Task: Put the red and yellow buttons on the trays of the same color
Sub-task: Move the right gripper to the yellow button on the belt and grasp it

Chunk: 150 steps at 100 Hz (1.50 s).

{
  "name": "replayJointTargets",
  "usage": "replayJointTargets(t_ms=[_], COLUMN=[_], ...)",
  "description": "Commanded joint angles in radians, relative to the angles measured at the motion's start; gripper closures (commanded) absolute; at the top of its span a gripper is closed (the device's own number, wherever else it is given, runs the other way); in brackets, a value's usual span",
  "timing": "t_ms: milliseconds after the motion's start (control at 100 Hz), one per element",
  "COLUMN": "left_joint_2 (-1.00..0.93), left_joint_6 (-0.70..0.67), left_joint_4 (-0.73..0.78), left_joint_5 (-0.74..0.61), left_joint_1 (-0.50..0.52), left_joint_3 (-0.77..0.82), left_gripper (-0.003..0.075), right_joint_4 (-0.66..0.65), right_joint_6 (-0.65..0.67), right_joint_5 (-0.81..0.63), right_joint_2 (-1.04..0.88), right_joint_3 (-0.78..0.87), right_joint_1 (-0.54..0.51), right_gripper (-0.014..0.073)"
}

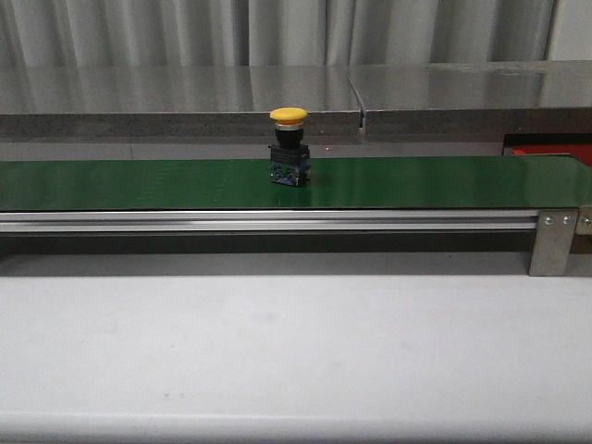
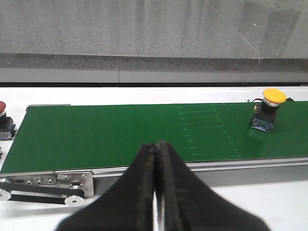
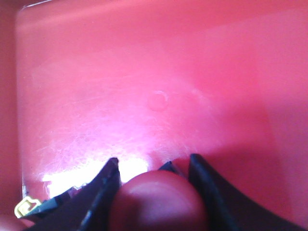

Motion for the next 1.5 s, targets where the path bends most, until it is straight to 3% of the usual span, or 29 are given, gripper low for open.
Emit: replayJointTargets(t_ms=[0, 130, 200, 500, 840, 1110, 1300, 1490], left_joint_2=[-0.001, -0.001, -0.001, -0.001, -0.001, -0.001, -0.001, -0.001], left_joint_6=[0.001, 0.001, 0.001, 0.001, 0.001, 0.001, 0.001, 0.001], left_joint_4=[-0.022, -0.022, -0.022, -0.022, -0.022, -0.022, -0.022, -0.022], left_joint_5=[-0.070, -0.070, -0.070, -0.070, -0.070, -0.070, -0.070, -0.070], left_joint_1=[-0.007, -0.007, -0.007, -0.007, -0.007, -0.007, -0.007, -0.007], left_joint_3=[-0.029, -0.029, -0.029, -0.029, -0.029, -0.029, -0.029, -0.029], left_gripper=[0.0739, 0.0739, 0.0739, 0.0739, 0.0739, 0.0739, 0.0739, 0.0739], right_joint_4=[0.025, 0.025, 0.025, 0.024, 0.040, 0.188, 0.192, 0.192], right_joint_6=[-0.002, -0.002, -0.002, -0.002, -0.045, -0.184, -0.298, -0.354], right_joint_5=[-0.036, -0.048, -0.046, 0.076, 0.192, 0.172, 0.033, 0.030], right_joint_2=[-0.062, -0.064, -0.068, -0.140, -0.353, -0.568, -0.729, -0.772], right_joint_3=[-0.033, -0.037, -0.042, -0.137, -0.116, 0.191, 0.454, 0.594], right_joint_1=[-0.005, -0.005, -0.005, -0.006, 0.006, 0.043, 0.123, 0.233], right_gripper=[0.0311, 0.0109, 0.0051, 0.0042, 0.0053, 0.0053, 0.0053, 0.0053])
